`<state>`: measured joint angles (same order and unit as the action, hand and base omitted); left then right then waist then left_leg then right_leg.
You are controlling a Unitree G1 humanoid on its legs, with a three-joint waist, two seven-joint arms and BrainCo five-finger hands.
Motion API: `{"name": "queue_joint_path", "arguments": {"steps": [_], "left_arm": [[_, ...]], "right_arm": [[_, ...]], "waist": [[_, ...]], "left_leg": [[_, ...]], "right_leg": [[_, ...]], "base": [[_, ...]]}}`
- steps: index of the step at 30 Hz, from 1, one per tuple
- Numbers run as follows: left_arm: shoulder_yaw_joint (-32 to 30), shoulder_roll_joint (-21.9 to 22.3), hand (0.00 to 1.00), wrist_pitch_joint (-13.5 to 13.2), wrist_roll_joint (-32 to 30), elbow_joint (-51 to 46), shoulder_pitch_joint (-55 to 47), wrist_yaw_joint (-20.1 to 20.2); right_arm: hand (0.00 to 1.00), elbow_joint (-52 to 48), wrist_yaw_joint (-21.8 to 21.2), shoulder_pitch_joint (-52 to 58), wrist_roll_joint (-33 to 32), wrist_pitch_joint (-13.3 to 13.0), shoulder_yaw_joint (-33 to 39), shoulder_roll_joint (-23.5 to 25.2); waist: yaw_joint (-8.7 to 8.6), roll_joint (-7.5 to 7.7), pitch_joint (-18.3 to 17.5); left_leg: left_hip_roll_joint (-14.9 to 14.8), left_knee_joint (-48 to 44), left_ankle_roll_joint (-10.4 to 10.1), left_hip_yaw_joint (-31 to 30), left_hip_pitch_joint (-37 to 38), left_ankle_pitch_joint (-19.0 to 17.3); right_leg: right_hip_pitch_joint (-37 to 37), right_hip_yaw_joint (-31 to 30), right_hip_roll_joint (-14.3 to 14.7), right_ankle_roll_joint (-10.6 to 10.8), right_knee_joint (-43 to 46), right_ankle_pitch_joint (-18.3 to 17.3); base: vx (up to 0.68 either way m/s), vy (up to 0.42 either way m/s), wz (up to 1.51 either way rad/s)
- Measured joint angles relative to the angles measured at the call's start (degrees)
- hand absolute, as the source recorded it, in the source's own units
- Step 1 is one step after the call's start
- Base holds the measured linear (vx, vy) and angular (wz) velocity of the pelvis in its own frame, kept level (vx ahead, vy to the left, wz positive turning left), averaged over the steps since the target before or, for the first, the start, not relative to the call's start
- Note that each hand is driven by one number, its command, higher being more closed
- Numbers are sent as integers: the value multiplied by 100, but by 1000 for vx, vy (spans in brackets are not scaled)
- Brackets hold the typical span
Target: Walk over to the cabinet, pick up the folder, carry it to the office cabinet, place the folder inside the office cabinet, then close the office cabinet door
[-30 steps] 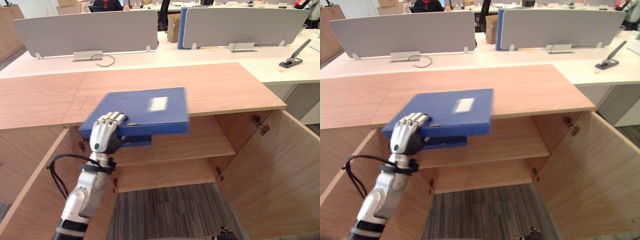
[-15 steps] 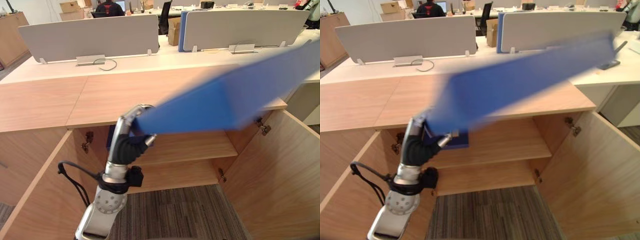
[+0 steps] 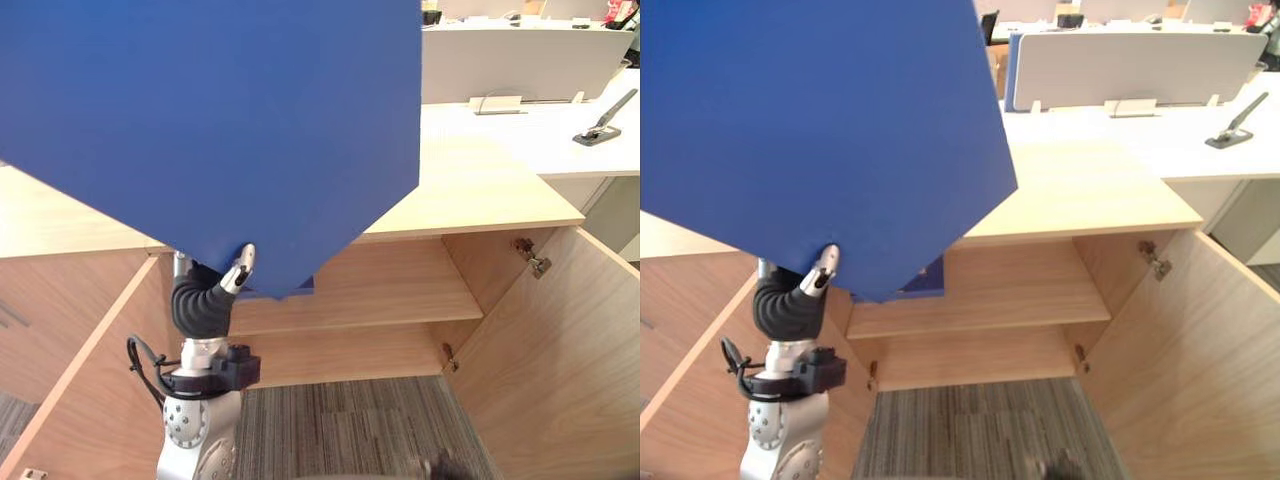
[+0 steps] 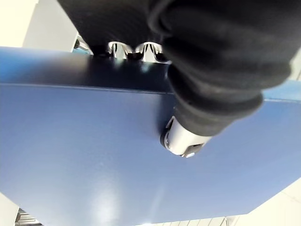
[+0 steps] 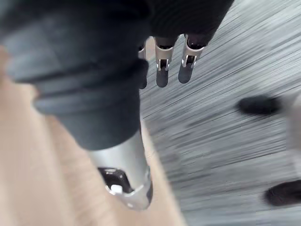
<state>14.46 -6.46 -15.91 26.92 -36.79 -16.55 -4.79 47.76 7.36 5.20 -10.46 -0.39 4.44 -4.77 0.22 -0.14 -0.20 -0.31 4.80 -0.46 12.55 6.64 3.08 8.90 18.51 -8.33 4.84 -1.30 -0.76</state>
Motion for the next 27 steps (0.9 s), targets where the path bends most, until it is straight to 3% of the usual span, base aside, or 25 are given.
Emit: {"name": "queue_joint_path", "arguments": {"steps": [2, 6, 12, 15, 23, 27], "left_arm": [[-18, 144, 100, 105, 324, 1, -367, 142], [-149, 294, 100, 212, 515, 13, -775, 314], [-236, 416, 100, 344, 446, 59, -1056, 409], [-248, 459, 100, 381, 262, 71, -1145, 409], [-380, 467, 100, 396, -410, 75, -1180, 408], [-599, 493, 100, 396, -663, 74, -1090, 407]], "right_arm": [[0, -1428, 206, -22, -64, -162, -5, 252], [0, -3294, 391, 141, -199, -343, 53, 523], [0, -5078, 741, 319, -415, -641, -5, 863], [0, -5816, 789, 314, -413, -802, -151, 865], [0, -6306, 715, -219, -413, -835, -92, 806], [0, -6344, 449, -717, -675, -848, 53, 603]], "waist": [[51, 9, 6], [70, 73, 50], [48, 230, 151], [69, 235, 151], [91, 233, 152], [102, 236, 155]], "left_leg": [[-3, 0, 0, -2, -1, 0], [-4, 1, 1, -1, 41, -1], [-10, 9, 4, 17, 143, -11], [-2, 9, 5, 21, 146, -18], [-5, 8, 0, 14, 108, -20], [1, -7, 1, -2, 24, -16]], "right_leg": [[3, 0, -1, -1, -6, -1], [46, 1, -5, 0, -12, -1], [148, -3, -12, 2, -17, -2], [151, -3, -24, 3, -20, -2], [122, -2, -7, 3, -43, -2], [42, 2, -5, 3, -32, -1]], "base": [[0, 0, 0], [-26, -1, 0], [-38, -1, -1], [-42, 11, 0], [-8, -1, 0], [0, 0, 0]]}}
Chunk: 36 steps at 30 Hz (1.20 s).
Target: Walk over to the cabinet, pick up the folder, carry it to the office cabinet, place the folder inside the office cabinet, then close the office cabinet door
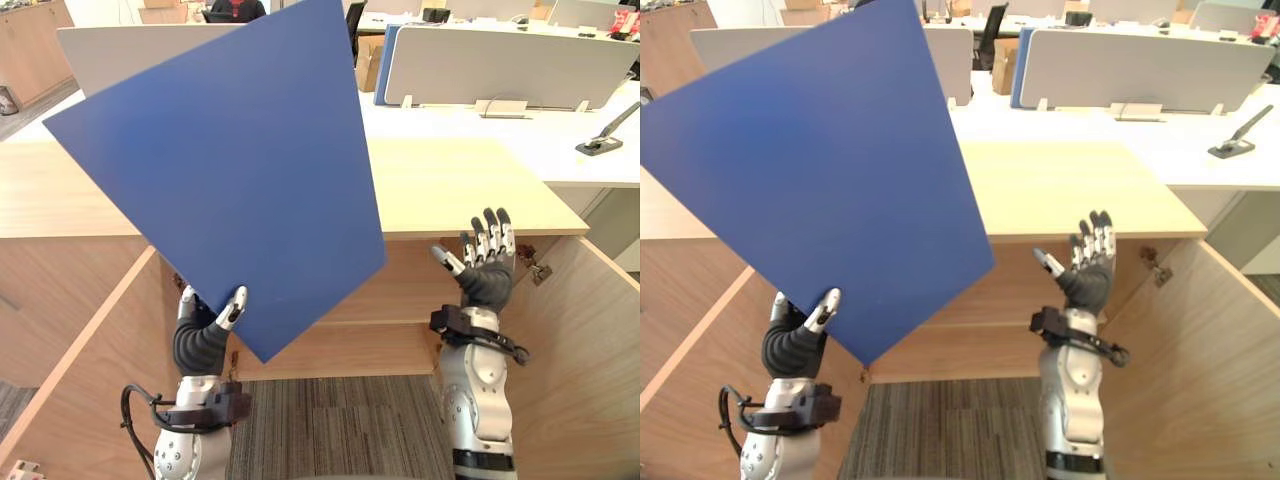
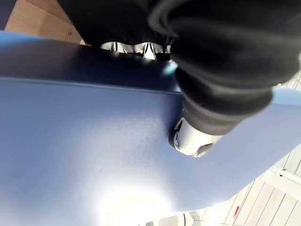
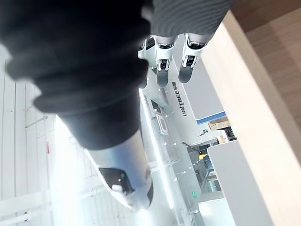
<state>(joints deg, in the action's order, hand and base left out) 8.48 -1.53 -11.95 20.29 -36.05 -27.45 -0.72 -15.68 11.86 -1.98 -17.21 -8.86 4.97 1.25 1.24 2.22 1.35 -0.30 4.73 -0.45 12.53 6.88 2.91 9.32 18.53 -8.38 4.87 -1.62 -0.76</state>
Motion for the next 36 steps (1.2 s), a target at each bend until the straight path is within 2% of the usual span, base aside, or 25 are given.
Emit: {"name": "queue_joint_path", "arguments": {"steps": [7, 13, 15, 17, 18, 20, 22, 26, 32, 33, 36], "left_arm": [[-91, 13, 100, -2, -460, -1, 300, -6], [64, -131, 100, -4, -365, -2, 364, 23], [246, -219, 100, -4, -158, -2, 366, 70], [358, -277, 100, -4, -141, -2, 365, 119], [413, -342, 100, -5, -21, -2, 354, 119], [385, -378, 100, -9, 57, -2, 348, 117], [384, -490, 100, -29, 115, -1, 335, 117], [388, -621, 100, -88, 246, -2, 273, 114], [591, -822, 100, -223, 466, 2, 226, 109], [637, -853, 100, -263, 476, 2, 226, 109], [749, -1042, 100, -363, 476, 2, 232, 109]], "right_arm": [[0, 41, -550, -834, -840, -3, -113, -588], [0, 623, -1122, -1690, -1933, 34, -857, -1496], [0, 962, -1388, -2130, -2579, 93, -1415, -2008], [0, 1112, -1555, -2402, -2927, 162, -1793, -2334], [0, 1205, -1743, -2739, -3285, 265, -2230, -2751], [0, 1302, -1865, -2938, -3506, 292, -2472, -3056], [0, 1409, -2058, -3269, -3840, 373, -2944, -3675], [0, 1574, -2286, -3819, -4317, 514, -3725, -4393], [0, 1544, -2464, -4658, -4963, 530, -4551, -5255], [100, 1516, -2535, -4832, -5008, 525, -4693, -5453], [100, 1315, -2615, -4982, -5159, 525, -4790, -5792]], "waist": [[16, 0, 4], [24, 5, 13], [34, 17, 28], [50, 29, 48], [59, 37, 80], [68, 46, 87], [115, 73, 109], [143, 79, 131], [182, 78, 138], [202, 79, 138], [267, 79, 138]], "left_leg": [[2, -8, 0, -23, -14, 0], [1, -14, 1, -25, -11, 1], [2, -14, 1, -26, -10, 1], [2, -14, 1, -27, -10, 1], [3, -13, 1, -29, -11, 1], [3, -12, 1, -32, -13, 1], [5, -12, 0, -49, -21, 1], [6, -12, -1, -55, -33, 3], [6, -13, -6, -98, -68, 8], [5, -13, -7, -111, -71, 9], [3, -13, -11, -145, -80, 11]], "right_leg": [[-1, 13, 7, -1, 5, -1], [0, 13, 7, -1, 17, -2], [0, 13, 6, -1, 17, -2], [0, 13, 7, -1, 17, -2], [-1, 15, 8, -1, 16, -2], [-1, 17, 8, -1, 16, -2], [0, 29, 8, 0, 16, -3], [-6, 37, 8, -1, 16, -5], [-13, 90, 9, 3, 16, -17], [-11, 106, 9, 4, 16, -24], [-5, 138, 16, 1, 16, -41]], "base": [[-16, -1, 0], [-44, 0, 0], [-33, 1, 0], [-17, 0, 0], [0, 0, 0], [0, 0, 0], [-30, 0, 3], [-8, 0, 0], [0, 0, 3], [0, 0, 5], [-9, -4, 6]]}}
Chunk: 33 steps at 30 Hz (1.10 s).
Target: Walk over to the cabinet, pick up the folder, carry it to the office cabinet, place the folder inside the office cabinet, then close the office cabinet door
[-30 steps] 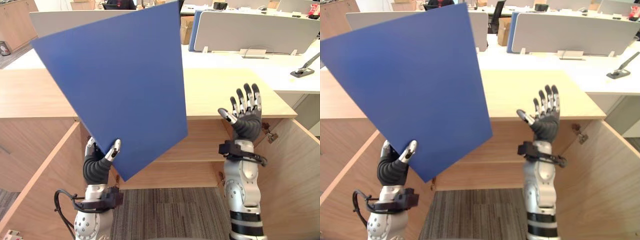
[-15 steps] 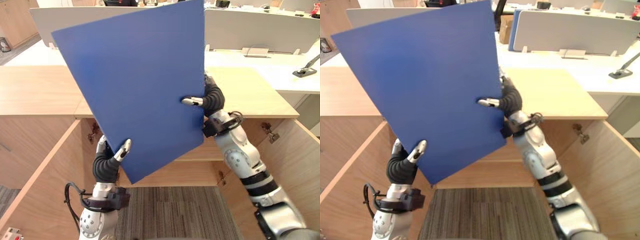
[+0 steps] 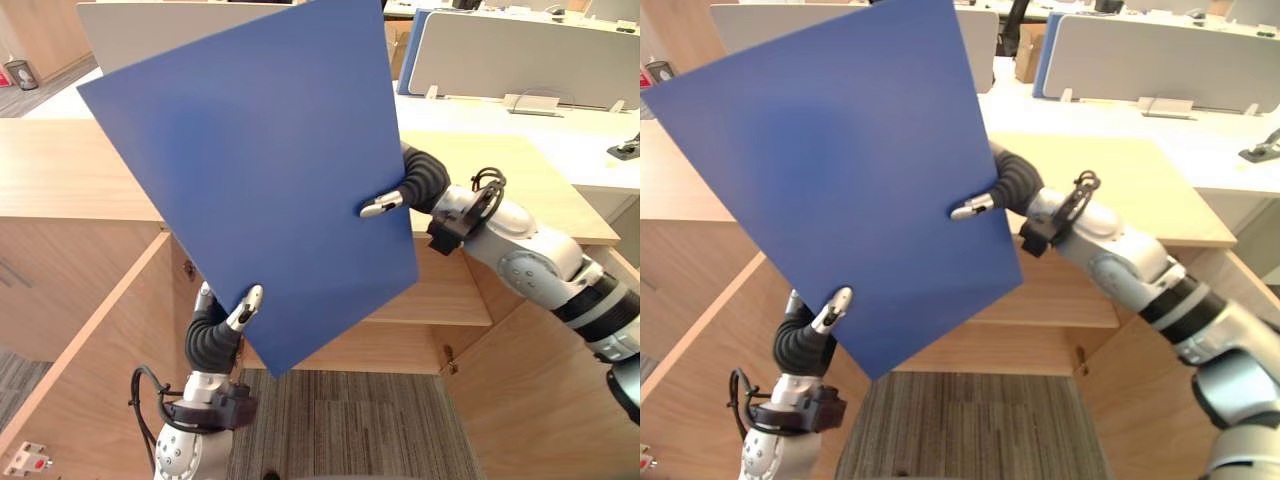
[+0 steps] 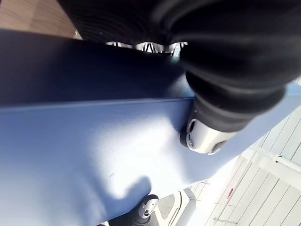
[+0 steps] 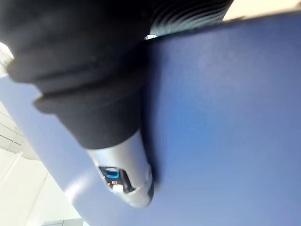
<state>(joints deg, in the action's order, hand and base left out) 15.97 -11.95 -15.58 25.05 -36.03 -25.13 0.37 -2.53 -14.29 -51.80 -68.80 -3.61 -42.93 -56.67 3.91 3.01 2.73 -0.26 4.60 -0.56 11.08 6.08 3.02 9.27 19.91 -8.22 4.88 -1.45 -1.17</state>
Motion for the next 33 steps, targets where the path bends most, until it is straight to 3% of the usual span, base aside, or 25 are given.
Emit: {"name": "queue_joint_path", "arguments": {"steps": [3, 4, 8, 11, 13, 16, 20, 25, 29, 33], "left_arm": [[76, -188, 100, -51, -6, 25, 1, 2], [77, -234, 0, -80, -5, 55, 3, 3], [117, -439, 0, -81, -11, 94, 4, 92], [253, -463, 0, -62, 58, 338, 11, 315], [437, -651, 0, -1, 366, 689, 60, 669], [667, -890, 0, 230, 884, 1262, 201, 1161], [906, -868, 0, 509, 1203, 2087, 355, 1470], [856, -618, 0, 802, 1254, 3414, 376, 1485], [566, -356, 0, 1050, 822, 4593, 270, 1350], [78, -20, 0, 1412, 972, 6361, 296, 1251]], "right_arm": [[100, -180, -144, -37, -119, -3, 3, -227], [100, -239, -164, -37, -129, -8, 4, -287], [100, -256, -328, -35, -110, -18, 34, -394], [100, -257, -378, -5, 119, -49, 95, -410], [100, -257, -438, 150, 288, -47, 124, -412], [100, -256, -488, 440, 460, 4, 121, -406], [100, -258, -476, 720, 531, 11, 200, -375], [100, -274, -409, 1595, 607, 23, 1195, -58], [100, -290, -337, 2039, 664, 8, 2174, 506], [100, -284, 14, 2595, 954, -8, 3043, 1257]], "waist": [[36, 0, 0], [38, 0, 0], [38, -2, -2], [46, -4, -4], [51, -9, -13], [46, -8, -14], [14, -8, -14], [-34, -17, -21], [-124, -29, -64], [-214, -39, -175]], "left_leg": [[-4, 0, -1, -11, -2, 0], [-5, 0, -1, -11, -2, 0], [-5, -1, -2, -7, -1, 1], [-6, -3, -3, 2, 1, 2], [-8, -3, -4, 30, 2, 1], [-11, -3, -6, 72, 3, 1], [-16, -2, -8, 137, -3, 0], [-19, -2, -9, 175, -11, -1], [-29, 3, -11, 242, -19, -4], [-32, 24, -10, 272, -8, -5]], "right_leg": [[2, 12, 5, -3, 0, -7], [2, 12, 5, -3, 1, -7], [-4, 9, 3, -3, 13, -7], [-15, 2, 0, -3, 32, -8], [-31, -21, -1, -3, 38, -8], [-59, -66, -1, -3, 51, -7], [-127, -144, -3, -3, 88, -7], [-165, -184, -2, -3, 98, -6], [-232, -282, 1, -4, 118, -6], [-238, -313, 4, -5, 94, -3]], "base": [[0, 0, 0], [0, 0, 0], [-40, 2, -1], [-45, 4, -2], [-24, 3, -5], [0, 0, -7], [-24, 3, -9], [-40, -1, -5], [-43, 1, -12], [-34, -3, -4]]}}
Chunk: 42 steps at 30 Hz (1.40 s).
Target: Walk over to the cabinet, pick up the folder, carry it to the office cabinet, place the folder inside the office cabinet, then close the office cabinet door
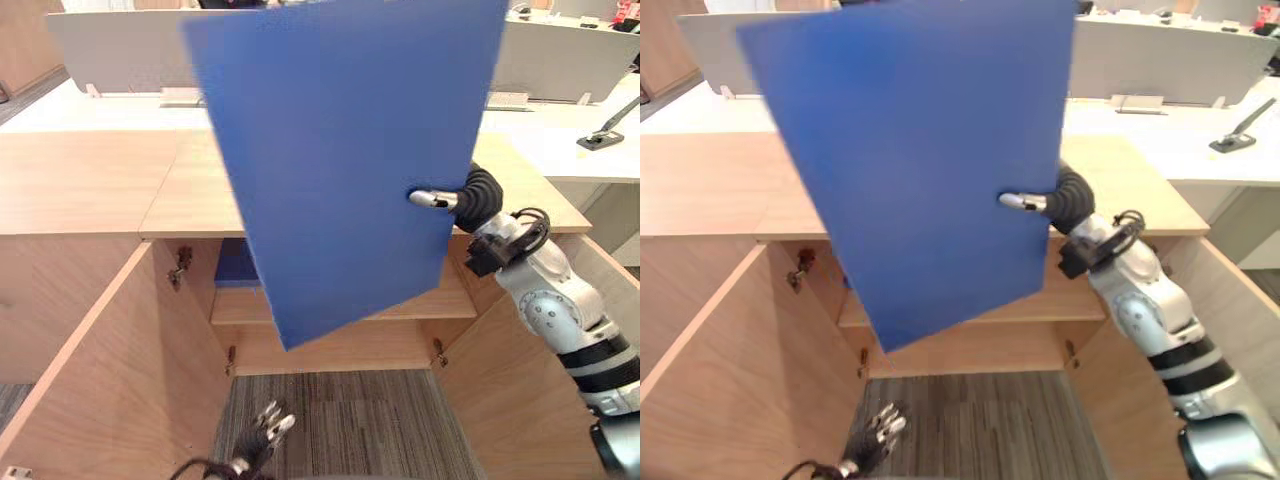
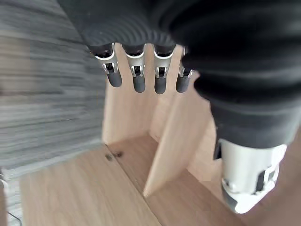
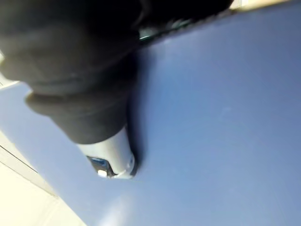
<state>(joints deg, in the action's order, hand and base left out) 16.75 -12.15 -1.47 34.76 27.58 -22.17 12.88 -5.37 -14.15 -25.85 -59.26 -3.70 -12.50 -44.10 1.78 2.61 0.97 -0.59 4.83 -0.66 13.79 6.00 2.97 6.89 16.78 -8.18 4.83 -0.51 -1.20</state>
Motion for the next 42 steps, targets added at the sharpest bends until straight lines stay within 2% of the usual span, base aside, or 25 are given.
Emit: {"name": "queue_joint_path", "arguments": {"steps": [4, 8, 10, 13, 18, 20, 23, 24, 28, 30, 33, 34, 37, 38, 39, 41, 42], "left_arm": [[-812, 221, 0, 48, 19, 1081, 248, -142], [-1513, 189, 0, 110, -583, 2020, 335, -220], [-1888, 187, 0, 121, -1029, 2517, 334, -375], [-2059, 200, 0, 144, -1420, 2884, 242, -508], [-2368, 303, 0, 103, -1486, 3048, 168, -540], [-2378, 316, 0, 91, -1492, 3073, 180, -543], [-2379, 359, 0, 73, -1538, 3098, 208, -566], [-2369, 393, 0, 73, -1652, 3152, 266, -575], [-2164, 441, 0, 50, -1763, 3152, 456, -689], [-2151, 467, 0, 45, -1889, 3147, 484, -749], [-2085, 438, 0, 30, -1945, 3147, 532, -812], [-2045, 413, 0, 24, -1959, 3150, 574, -828], [-1994, 382, 0, -23, -2125, 3145, 734, -872], [-1959, 330, 0, -36, -2181, 3118, 765, -875], [-1943, 296, 0, -66, -2235, 3115, 793, -886], [-1958, 314, 0, -81, -2369, 3103, 827, -912], [-1974, 314, 0, -80, -2408, 3105, 832, -915]], "right_arm": [[100, -79, 312, 411, 492, -23, 467, 626], [100, -312, 316, 934, 1129, -29, 457, 1055], [100, -355, 316, 1229, 1813, -27, 396, 1307], [100, -375, 316, 1520, 2550, -28, 218, 1514], [100, -88, 152, 2191, 4160, -16, -959, 1828], [100, 219, 72, 2387, 4526, -3, -1206, 1956], [100, 827, 9, 2647, 5004, 62, -1336, 2147], [100, 1029, 35, 2703, 5259, 129, -1331, 2185], [100, 1077, 144, 2726, 5632, 251, -1186, 2249], [100, 1064, 215, 2699, 5705, 251, -1152, 2350], [100, 1060, 308, 2671, 5832, 250, -1146, 2581], [100, 1062, 310, 2671, 5830, 250, -1143, 2642], [100, 1064, 308, 2669, 5825, 252, -1157, 2654], [100, 1064, 307, 2684, 5833, 255, -1175, 2652], [100, 1064, 307, 2680, 5849, 256, -1178, 2628], [100, 1048, 309, 2643, 5858, 256, -1169, 2626], [100, 1035, 310, 2638, 5853, 256, -1179, 2631]], "waist": [[-98, -53, -113], [-159, -68, -147], [-165, -64, -144], [-166, -58, -139], [-149, -67, -35], [-126, -68, 29], [-103, -121, 89], [-123, -197, 155], [-194, -396, 553], [-192, -440, 623], [-230, -409, 702], [-247, -425, 790], [-240, -393, 963], [-286, -310, 989], [-267, -253, 993], [-201, -320, 950], [-181, -309, 927]], "left_leg": [[-12, 4, 1, 16, 3, 1], [-33, 3, -2, 14, 5, 1], [-42, -1, -6, 17, 1, 3], [-38, -5, -7, 17, 1, 3], [-35, -21, -17, 14, -12, -4], [-27, -23, -17, 4, -15, -4], [15, -23, -14, -61, -26, -4], [44, -45, 12, -151, -30, -24], [162, -487, 95, -205, -123, -258], [196, -562, 75, -165, -103, -351], [216, -592, 159, 48, -93, -403], [199, -585, 240, 61, -79, -462], [104, -610, 217, -28, -92, -506], [124, -604, 157, -138, -86, -515], [90, -596, 47, -203, -90, -480], [-29, -540, -79, -302, -122, -397], [-103, -486, -107, -370, -141, -380]], "right_leg": [[-3, -14, 11, -7, -13, 8], [17, -32, 59, -35, -76, 58], [22, -42, 72, -46, -108, 81], [21, -46, 67, -46, -121, 86], [19, -50, 63, -36, -164, 95], [18, -49, 55, -34, -165, 95], [13, -32, 18, -8, -175, 109], [-17, -18, -27, 30, -49, 87], [-658, -140, -434, 120, 1417, -419], [-956, -100, -551, 112, 1869, -421], [-1175, 106, -684, 75, 2057, -395], [-1226, 134, -687, 91, 2107, -460], [-1409, 114, -542, 72, 1850, -432], [-1377, 98, -518, -11, 1557, -101], [-1357, 140, -457, -115, 1473, 35], [-1353, 173, -281, -140, 1332, 38], [-1354, 200, -173, -170, 1267, 35]], "base": [[-45, -9, -3], [-44, -15, -3], [-54, -11, -3], [-52, -1, 0], [-41, -1, 0], [0, 0, 0], [0, 0, 0], [-9, 15, 3], [-52, 59, -8], [-56, 71, -50], [-64, 65, -49], [-73, 49, -37], [-128, -7, -6], [-97, -73, 31], [-44, -89, 21], [91, -115, -3], [125, -115, -2]]}}
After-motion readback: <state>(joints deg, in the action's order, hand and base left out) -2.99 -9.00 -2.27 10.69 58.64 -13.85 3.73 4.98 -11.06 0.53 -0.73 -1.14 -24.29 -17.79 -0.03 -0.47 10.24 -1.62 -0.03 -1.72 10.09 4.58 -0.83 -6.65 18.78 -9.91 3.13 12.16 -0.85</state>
